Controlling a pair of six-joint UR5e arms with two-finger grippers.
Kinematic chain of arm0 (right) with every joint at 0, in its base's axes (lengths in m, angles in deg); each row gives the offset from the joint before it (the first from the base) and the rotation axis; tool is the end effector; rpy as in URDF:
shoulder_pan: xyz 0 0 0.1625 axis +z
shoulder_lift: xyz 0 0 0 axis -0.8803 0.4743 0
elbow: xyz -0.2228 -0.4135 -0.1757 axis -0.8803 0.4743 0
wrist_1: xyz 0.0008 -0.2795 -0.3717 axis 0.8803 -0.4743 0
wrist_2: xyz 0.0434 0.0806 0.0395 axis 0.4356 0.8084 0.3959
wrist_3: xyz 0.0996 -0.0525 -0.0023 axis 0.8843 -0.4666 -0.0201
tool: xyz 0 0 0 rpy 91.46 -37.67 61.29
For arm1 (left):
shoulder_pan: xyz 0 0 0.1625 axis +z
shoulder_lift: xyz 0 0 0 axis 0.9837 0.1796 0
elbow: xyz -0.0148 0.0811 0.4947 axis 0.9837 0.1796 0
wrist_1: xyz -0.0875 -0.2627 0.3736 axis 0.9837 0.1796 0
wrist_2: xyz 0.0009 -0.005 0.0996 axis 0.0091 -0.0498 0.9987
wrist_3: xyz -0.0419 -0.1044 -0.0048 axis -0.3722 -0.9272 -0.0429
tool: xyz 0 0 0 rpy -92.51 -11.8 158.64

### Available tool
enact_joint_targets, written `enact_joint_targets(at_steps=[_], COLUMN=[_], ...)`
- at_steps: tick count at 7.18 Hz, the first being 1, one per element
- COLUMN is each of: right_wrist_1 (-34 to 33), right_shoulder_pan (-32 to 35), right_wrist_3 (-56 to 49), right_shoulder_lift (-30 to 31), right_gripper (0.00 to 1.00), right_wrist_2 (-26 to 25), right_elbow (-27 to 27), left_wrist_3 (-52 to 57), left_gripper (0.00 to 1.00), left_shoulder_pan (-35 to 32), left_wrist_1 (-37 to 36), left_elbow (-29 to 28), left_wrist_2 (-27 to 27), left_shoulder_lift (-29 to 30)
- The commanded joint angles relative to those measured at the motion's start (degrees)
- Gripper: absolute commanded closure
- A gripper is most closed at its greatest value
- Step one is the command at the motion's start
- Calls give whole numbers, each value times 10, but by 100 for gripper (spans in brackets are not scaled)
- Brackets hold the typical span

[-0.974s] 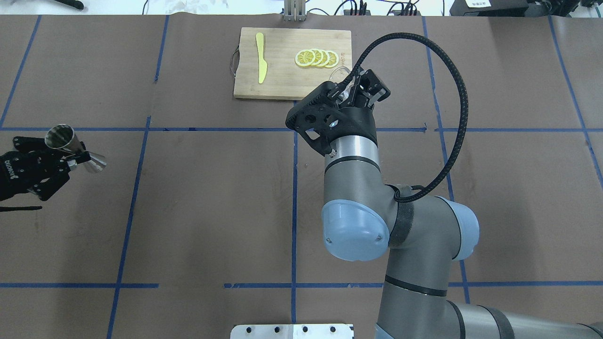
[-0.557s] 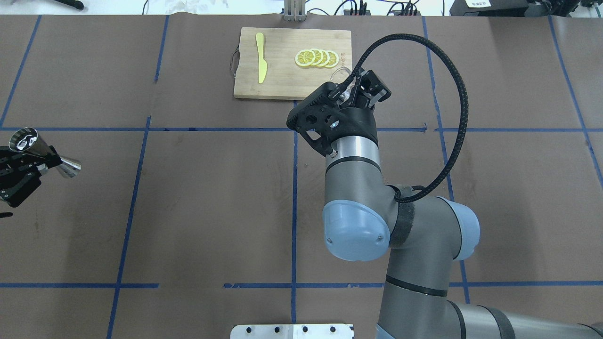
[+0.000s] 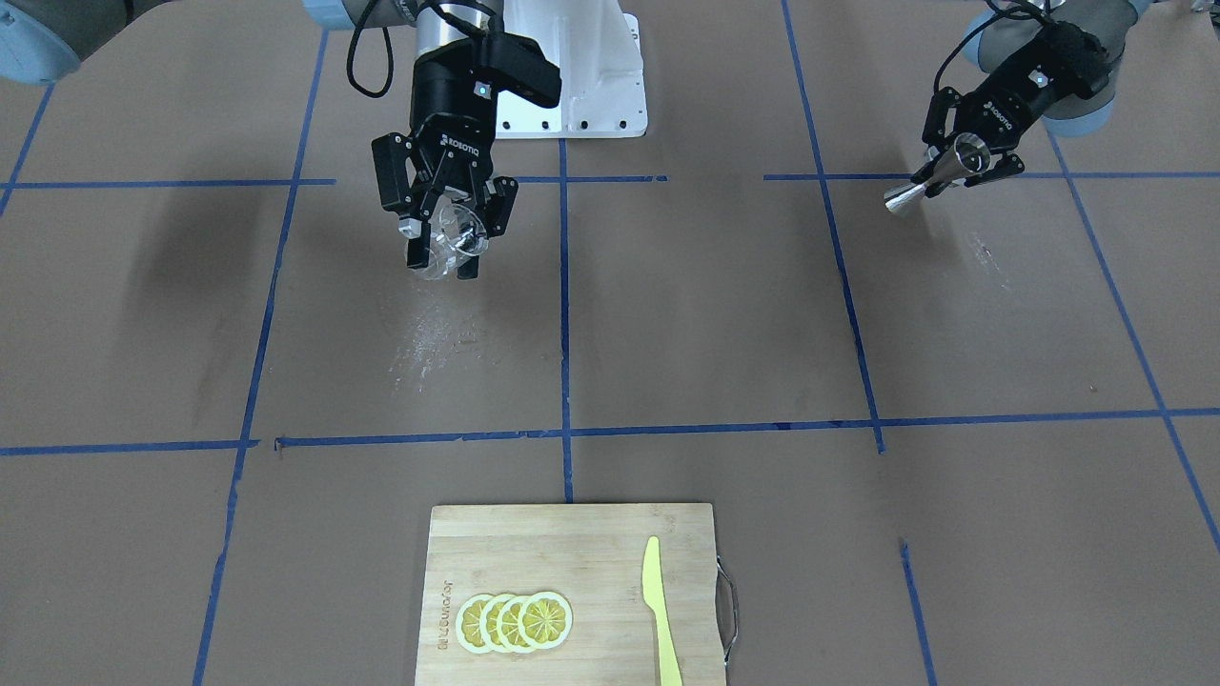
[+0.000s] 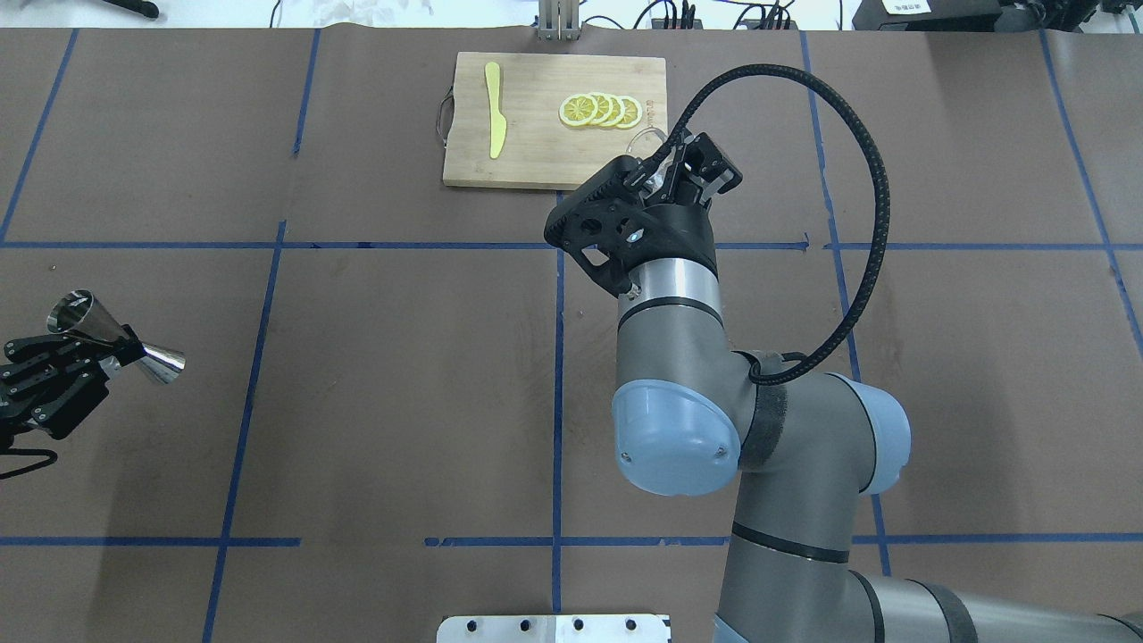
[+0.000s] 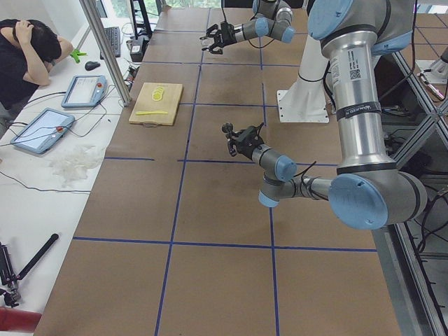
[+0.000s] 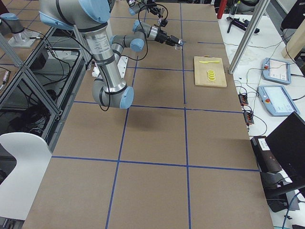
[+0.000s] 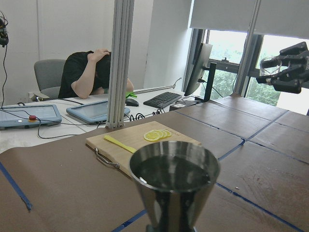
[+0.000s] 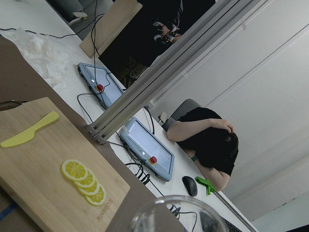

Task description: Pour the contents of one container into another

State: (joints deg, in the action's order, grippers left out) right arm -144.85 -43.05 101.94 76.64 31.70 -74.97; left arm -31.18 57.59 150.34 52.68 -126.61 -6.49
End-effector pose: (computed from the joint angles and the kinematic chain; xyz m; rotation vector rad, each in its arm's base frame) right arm -0.5354 -0.4208 0.1646 1.2680 -0.0817 -0.1854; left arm 0.2734 -0.2986 0.5992 1.2830 1.3828 -0.0375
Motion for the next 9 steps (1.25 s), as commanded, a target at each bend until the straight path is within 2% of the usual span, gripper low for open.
enact_joint_targets(at_steps=[1, 2, 3, 5, 7, 9], right_wrist_1=[0, 0, 0, 1, 1, 3], right_shoulder_pan=[0, 0, 0, 0, 0, 0], right_wrist_3=[0, 0, 0, 0, 0, 0], right_shoulder_lift=[1, 5, 6, 6, 6, 6], right_gripper=[100, 100, 100, 100, 100, 100], right_wrist_2=[-1, -1, -1, -1, -1, -1], right_elbow=[0, -2, -5, -5, -5, -6], left_wrist_3=[-3, 1, 23, 63, 115, 137], left_gripper=[100, 100, 100, 100, 100, 100], left_shoulder_pan=[133, 191, 219, 221, 221, 204], left_wrist_1=[-1, -3, -7, -11, -12, -15], left_elbow=[-7, -13, -15, -29, -85, -87], left_wrist_2=[232, 339, 410, 454, 457, 449], left_shoulder_lift=[-17, -17, -16, 12, 78, 75])
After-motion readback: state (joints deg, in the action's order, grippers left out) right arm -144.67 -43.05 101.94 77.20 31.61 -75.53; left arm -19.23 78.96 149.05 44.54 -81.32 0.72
